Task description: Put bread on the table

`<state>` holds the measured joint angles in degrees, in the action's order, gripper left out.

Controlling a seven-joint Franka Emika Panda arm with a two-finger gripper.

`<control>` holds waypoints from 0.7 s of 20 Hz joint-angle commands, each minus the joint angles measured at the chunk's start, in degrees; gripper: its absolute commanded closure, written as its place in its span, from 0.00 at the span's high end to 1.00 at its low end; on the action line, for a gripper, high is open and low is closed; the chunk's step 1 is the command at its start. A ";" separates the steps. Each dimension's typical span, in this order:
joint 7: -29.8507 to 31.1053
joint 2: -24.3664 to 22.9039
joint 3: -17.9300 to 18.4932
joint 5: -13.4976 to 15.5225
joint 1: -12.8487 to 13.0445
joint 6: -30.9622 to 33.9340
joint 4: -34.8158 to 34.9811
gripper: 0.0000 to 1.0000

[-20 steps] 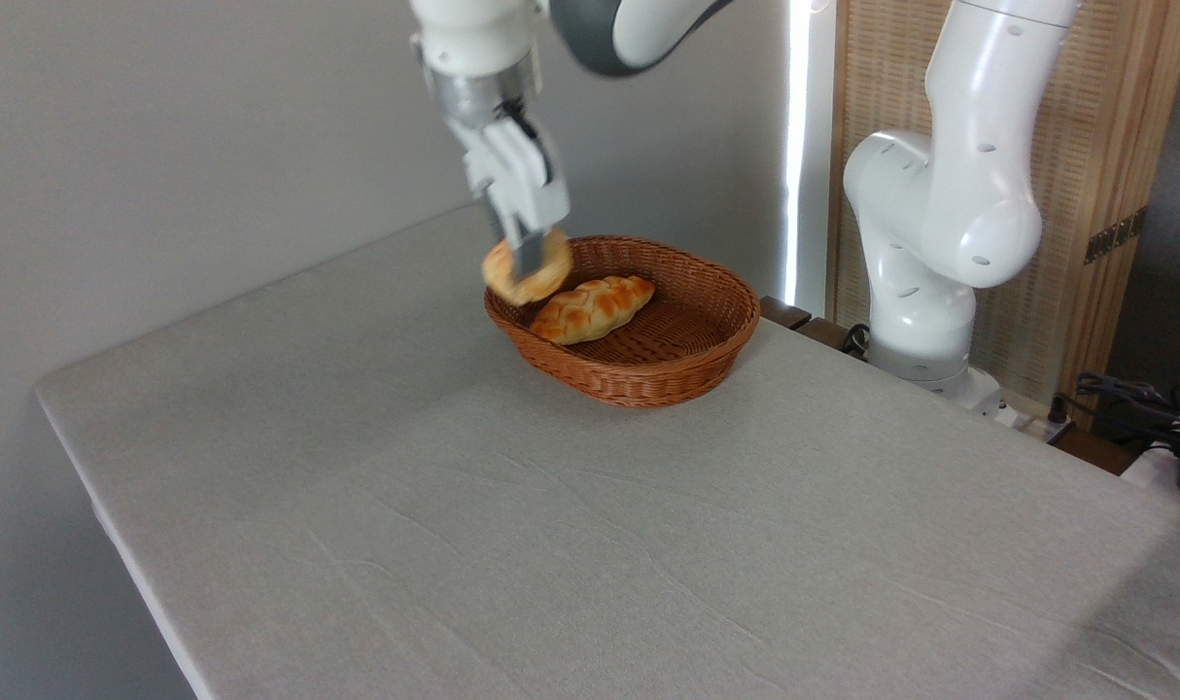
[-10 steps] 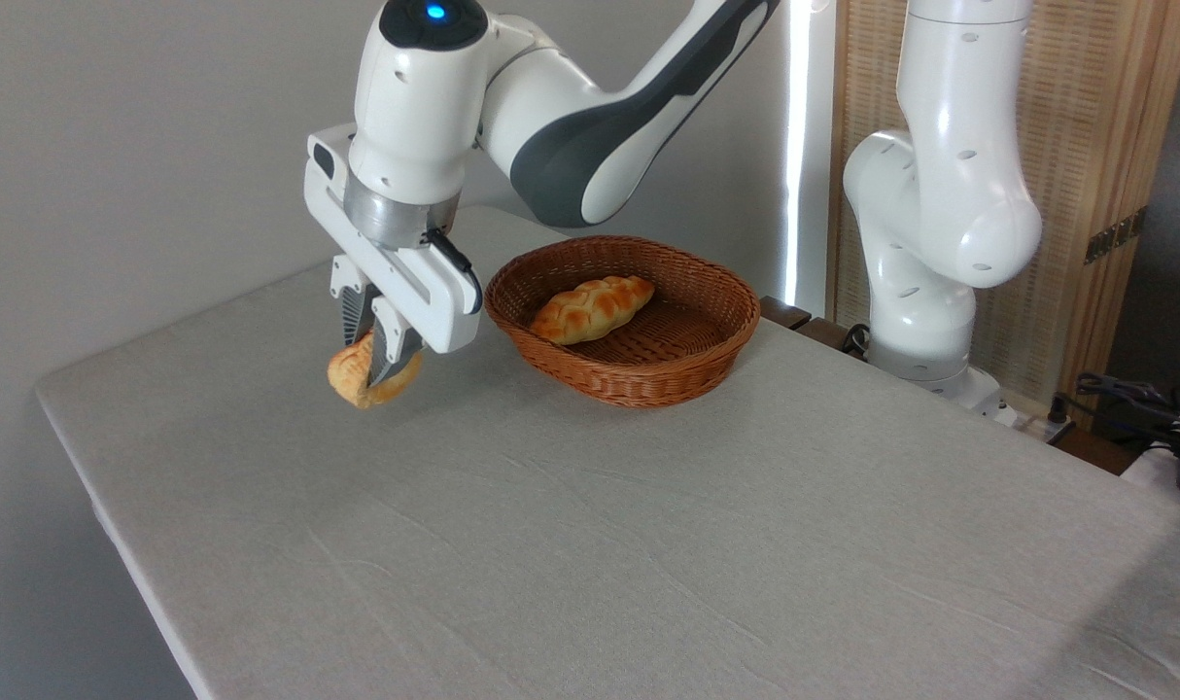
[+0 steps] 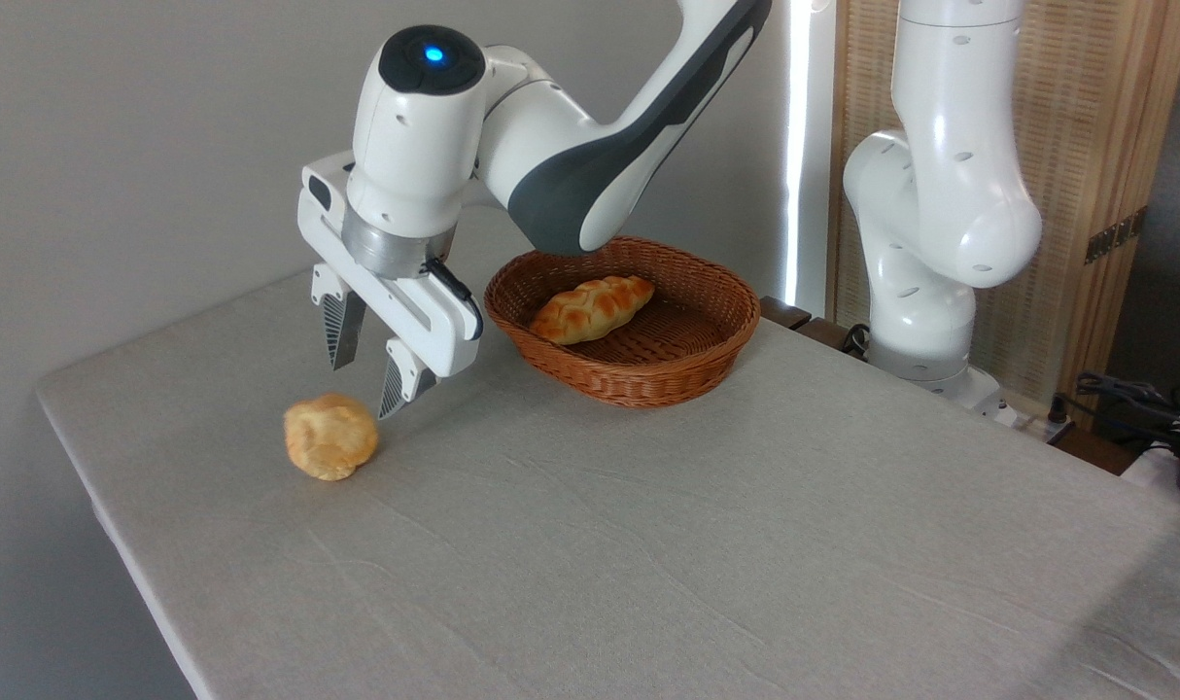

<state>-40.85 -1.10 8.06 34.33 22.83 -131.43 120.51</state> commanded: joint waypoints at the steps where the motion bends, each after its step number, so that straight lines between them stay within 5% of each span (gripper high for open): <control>1: -3.44 0.05 0.91 -1.53 0.20 -0.32 0.43 0.96; 8: -3.19 -2.50 2.23 -10.49 -1.46 4.84 -1.06 1.00; 12: -2.75 -2.15 -1.46 -19.45 -8.57 23.81 -12.99 1.00; 14: -2.83 -2.15 -4.52 -26.39 -12.70 28.49 -17.65 1.00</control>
<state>-43.60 -3.95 7.80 15.52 15.98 -111.16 110.54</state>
